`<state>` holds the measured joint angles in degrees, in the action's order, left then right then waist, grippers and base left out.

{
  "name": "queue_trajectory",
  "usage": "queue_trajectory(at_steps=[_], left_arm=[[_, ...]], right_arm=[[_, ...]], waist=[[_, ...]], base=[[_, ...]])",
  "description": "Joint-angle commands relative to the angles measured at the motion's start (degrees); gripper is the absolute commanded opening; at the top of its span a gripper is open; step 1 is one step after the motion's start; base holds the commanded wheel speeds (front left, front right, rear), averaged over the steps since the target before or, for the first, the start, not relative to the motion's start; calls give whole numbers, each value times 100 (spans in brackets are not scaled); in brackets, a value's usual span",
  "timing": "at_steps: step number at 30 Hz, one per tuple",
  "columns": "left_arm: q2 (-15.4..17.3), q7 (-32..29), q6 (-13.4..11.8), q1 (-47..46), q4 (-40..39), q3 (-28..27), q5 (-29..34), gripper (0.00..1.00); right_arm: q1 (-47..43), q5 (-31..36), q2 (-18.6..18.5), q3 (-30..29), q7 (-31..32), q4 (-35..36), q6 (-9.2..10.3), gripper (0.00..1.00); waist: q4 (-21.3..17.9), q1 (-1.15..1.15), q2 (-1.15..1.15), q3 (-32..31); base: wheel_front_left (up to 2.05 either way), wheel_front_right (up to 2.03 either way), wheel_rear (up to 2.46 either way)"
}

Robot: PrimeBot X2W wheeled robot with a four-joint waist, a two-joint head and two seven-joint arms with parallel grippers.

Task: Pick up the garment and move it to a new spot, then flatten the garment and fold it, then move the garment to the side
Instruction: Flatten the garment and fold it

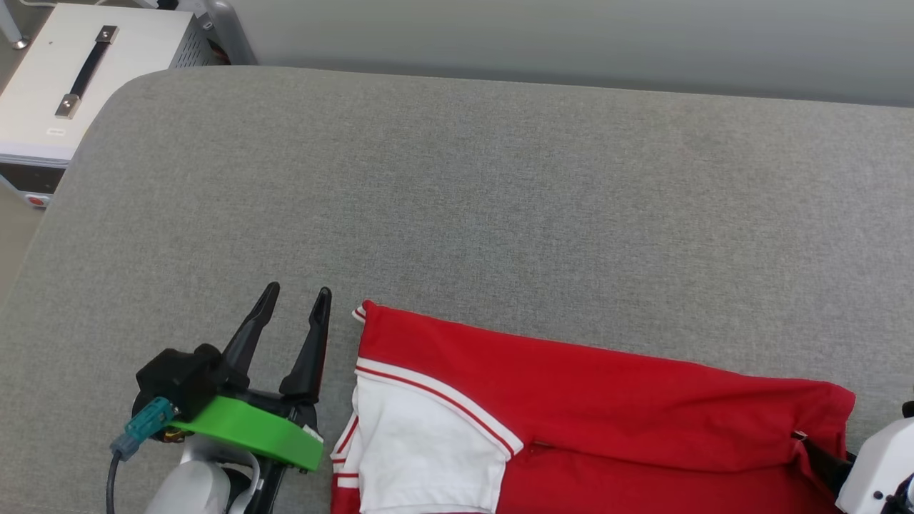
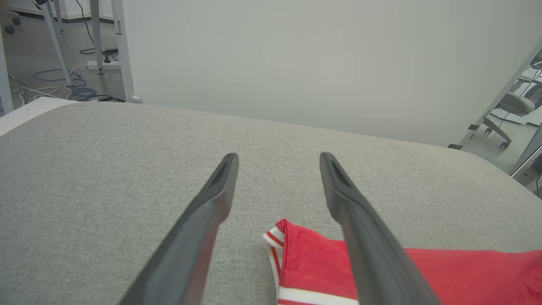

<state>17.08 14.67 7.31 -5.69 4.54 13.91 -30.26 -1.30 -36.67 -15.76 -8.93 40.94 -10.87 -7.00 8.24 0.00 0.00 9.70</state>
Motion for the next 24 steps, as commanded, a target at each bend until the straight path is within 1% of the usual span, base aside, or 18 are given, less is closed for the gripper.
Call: queue_trajectory(at_steps=[1, 6, 7, 8, 9, 10, 11, 12, 14, 15, 18, 24], left_arm=[[21, 32, 16, -46, -3, 1, -8, 100], [35, 32, 17, -34, 24, 23, -27, 100], [39, 32, 17, -27, 31, 27, -32, 100], [42, 32, 17, -21, 37, 29, -35, 100], [45, 32, 17, -12, 44, 31, -39, 100], [48, 32, 17, -4, 50, 32, -42, 100], [50, 32, 17, 6, 57, 36, -44, 100], [51, 32, 17, 13, 61, 39, -46, 100], [57, 32, 17, 33, 70, 46, -52, 100], [68, 32, 17, 57, 73, 49, -58, 100], [87, 32, 17, 75, 77, 63, -64, 100], [119, 32, 17, 122, 84, 73, -91, 100]], right_arm=[[-42, -154, 363, 390, 57, -202, -48, 100], [-45, -271, 371, 629, -45, -243, -48, 100], [-44, -294, 366, 664, -79, -258, -48, 87], [-43, -309, 360, 689, -109, -272, -48, 60], [-39, -317, 351, 709, -164, -288, -48, 38], [-30, -304, 342, 713, -230, -305, -48, 23], [-20, -283, 326, 719, -314, -334, -48, 4], [-14, -272, 312, 730, -370, -360, -48, 0], [-5, -263, 272, 763, -506, -401, -48, 0], [8, -252, 232, 738, -683, -449, -48, 0], [56, -101, 61, 666, -970, -499, -48, 0], [93, 55, -288, 382, -1239, -566, -48, 0]], waist=[[-1, 0, 0, -23], [-19, 0, 0, -112], [-25, 0, 0, -135], [-31, 0, 0, -155], [-38, 0, 0, -178], [-44, 0, 0, -198], [-51, 0, 0, -219], [-57, 0, 0, -237], [-74, 0, 0, -283], [-92, 0, 0, -318], [-115, 0, 0, -356], [-162, 0, 0, -437]], base=[[0, 0, 0], [0, 0, 0], [0, 0, 0], [0, 0, 0], [0, 0, 0], [0, 0, 0], [0, 0, 0], [0, 0, 0], [0, 0, 0], [0, 0, 0], [0, 0, 0], [0, 0, 0]])
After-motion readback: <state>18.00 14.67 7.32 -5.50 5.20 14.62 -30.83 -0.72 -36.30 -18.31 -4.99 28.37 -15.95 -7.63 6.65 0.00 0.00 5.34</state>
